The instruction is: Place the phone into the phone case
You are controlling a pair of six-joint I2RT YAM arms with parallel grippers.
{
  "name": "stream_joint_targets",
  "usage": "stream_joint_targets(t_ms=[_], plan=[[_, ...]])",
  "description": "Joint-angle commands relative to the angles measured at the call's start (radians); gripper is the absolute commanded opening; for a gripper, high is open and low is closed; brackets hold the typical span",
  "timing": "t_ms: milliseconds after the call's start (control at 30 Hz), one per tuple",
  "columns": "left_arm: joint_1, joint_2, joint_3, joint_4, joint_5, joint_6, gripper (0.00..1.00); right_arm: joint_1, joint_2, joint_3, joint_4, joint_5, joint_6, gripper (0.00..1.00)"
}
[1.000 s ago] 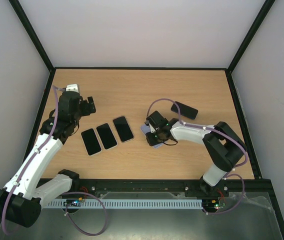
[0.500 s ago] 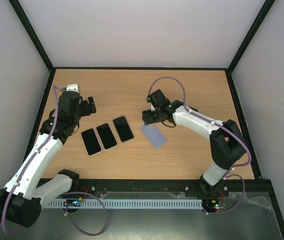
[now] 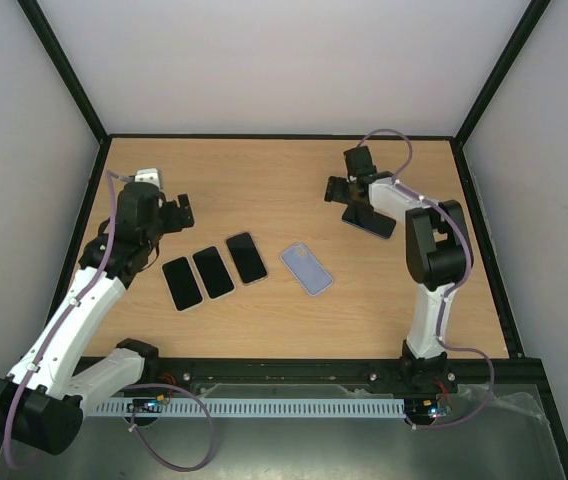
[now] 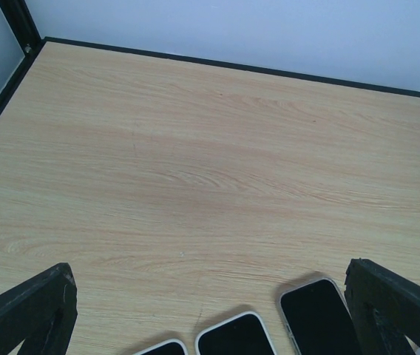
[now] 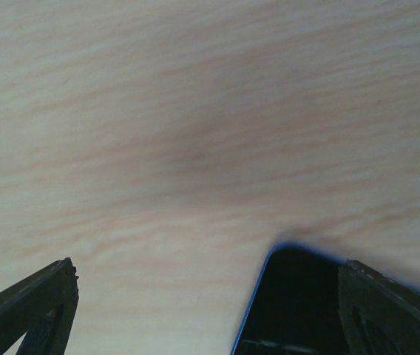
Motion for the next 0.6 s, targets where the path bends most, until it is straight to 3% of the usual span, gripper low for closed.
stream_joint_targets(t_ms=[0, 367, 567], plan=[[0.004, -0.006, -0.015, 0.022, 0.023, 0.016, 0.99, -0.041, 0.085, 0.092, 0.065, -0.012, 0.05, 0.92], [0.005, -0.002, -0.016, 0.023, 0.044, 0.021, 0.99, -0.071, 0.195, 0.17, 0.032, -0.002, 0.044, 0.93], [0.006, 0.001, -0.016, 0.024, 0.051, 0.02, 0.99, -0.071, 0.186, 0.142, -0.028, -0.073, 0.026, 0.93]])
